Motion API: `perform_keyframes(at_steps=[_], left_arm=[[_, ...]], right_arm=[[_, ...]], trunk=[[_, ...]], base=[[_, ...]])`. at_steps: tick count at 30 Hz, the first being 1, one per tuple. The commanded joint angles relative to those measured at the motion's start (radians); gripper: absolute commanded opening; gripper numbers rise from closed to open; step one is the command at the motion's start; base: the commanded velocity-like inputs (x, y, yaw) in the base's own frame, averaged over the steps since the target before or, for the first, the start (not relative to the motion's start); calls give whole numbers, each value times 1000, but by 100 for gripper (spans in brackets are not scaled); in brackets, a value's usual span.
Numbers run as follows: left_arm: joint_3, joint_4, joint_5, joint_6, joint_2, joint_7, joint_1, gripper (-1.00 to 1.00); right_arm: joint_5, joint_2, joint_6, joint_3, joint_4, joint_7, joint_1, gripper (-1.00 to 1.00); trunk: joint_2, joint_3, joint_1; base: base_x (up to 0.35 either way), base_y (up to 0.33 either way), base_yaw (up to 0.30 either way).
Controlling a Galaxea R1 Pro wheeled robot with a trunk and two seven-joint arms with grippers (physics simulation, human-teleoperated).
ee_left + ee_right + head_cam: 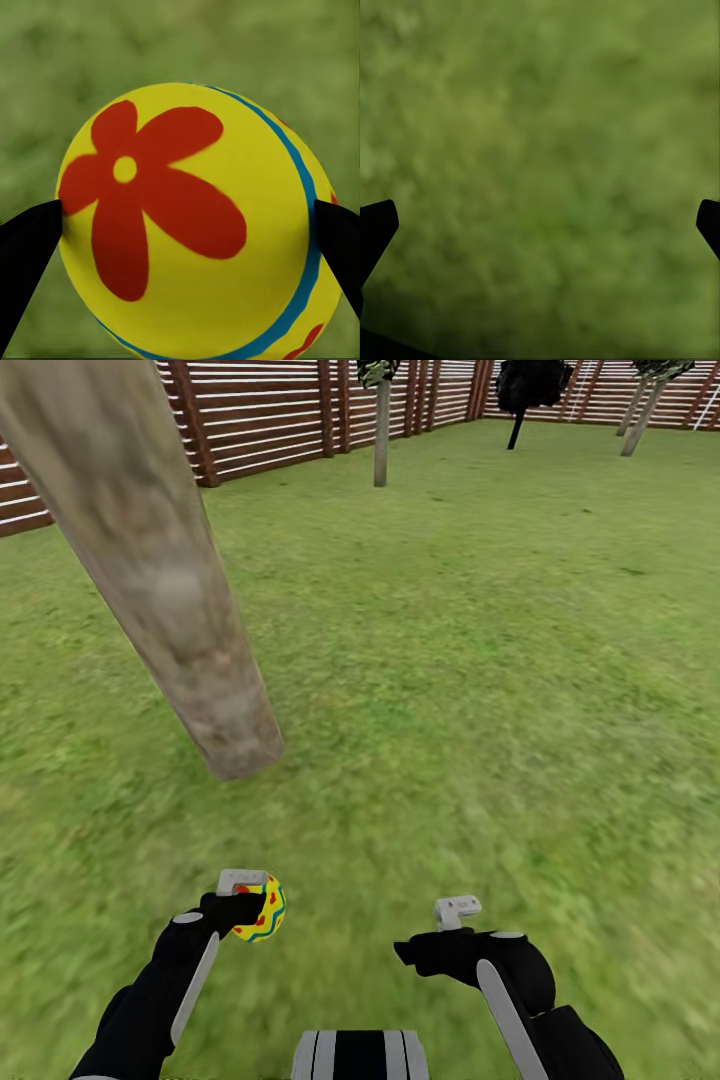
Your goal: Take the three Easter eggs out of the wicker basket on the lawn in the garden, then place them on the lawn next to a single tree (choose any tree) so that all three eggs are next to the same tree and none are left in the basket.
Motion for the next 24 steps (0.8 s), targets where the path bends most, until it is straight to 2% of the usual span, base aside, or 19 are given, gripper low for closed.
perform_keyframes(at_steps=[1,22,24], left_arm=[[-1,-1,-1,5,0,-1,0,-100],[-1,-1,-1,5,0,1,0,-100],[-1,-1,-1,5,0,1,0,-100]], right_arm=[[-7,0,4,0,-1,-7,0,100],[-7,1,4,0,-1,-7,-1,100],[-7,1,4,0,-1,-7,-1,100]], trunk=[[-1,-5,0],[-5,-86,10],[-5,-86,10]], base=[[0,0,0],[0,0,0],[0,0,0]])
